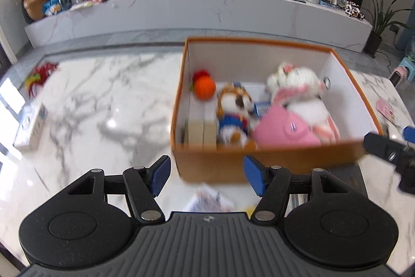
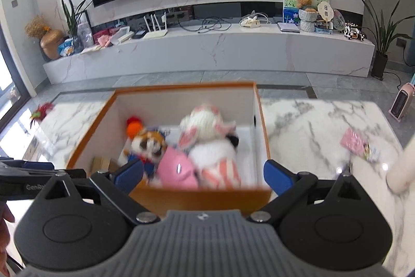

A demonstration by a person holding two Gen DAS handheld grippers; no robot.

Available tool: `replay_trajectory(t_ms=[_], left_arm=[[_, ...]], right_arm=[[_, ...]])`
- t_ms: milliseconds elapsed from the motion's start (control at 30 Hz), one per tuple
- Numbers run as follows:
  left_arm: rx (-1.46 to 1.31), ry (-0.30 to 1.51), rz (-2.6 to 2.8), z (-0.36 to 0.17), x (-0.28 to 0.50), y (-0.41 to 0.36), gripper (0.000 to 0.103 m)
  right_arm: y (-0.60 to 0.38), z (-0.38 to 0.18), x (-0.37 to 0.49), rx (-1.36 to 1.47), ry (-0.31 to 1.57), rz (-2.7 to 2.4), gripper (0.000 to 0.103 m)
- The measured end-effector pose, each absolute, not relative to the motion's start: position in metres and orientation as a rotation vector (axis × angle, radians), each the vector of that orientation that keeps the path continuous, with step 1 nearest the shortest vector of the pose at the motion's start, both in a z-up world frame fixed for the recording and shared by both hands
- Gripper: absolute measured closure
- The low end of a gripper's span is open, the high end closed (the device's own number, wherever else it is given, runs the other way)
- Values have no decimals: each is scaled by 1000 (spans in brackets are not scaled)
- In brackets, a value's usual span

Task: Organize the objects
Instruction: 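Withdraw both tools from the box toward the remaining items on the table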

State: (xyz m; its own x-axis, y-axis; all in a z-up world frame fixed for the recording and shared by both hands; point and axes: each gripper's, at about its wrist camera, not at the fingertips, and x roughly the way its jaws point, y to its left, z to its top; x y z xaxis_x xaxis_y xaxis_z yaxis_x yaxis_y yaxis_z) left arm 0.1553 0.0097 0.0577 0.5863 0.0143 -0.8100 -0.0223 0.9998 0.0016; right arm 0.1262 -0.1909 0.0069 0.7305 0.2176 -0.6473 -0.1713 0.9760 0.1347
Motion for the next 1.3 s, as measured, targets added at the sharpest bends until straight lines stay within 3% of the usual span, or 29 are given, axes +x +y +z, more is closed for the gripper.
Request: replay_trajectory(t_ms=[367,1300], left_arm=[[10,1032,3,16,107,12,30],[67,1088,-5,-24,121,9,30]], right_arm=[[-165,-37,72,26,765,272,4],[-168,-73,103,-10,810,262,1]])
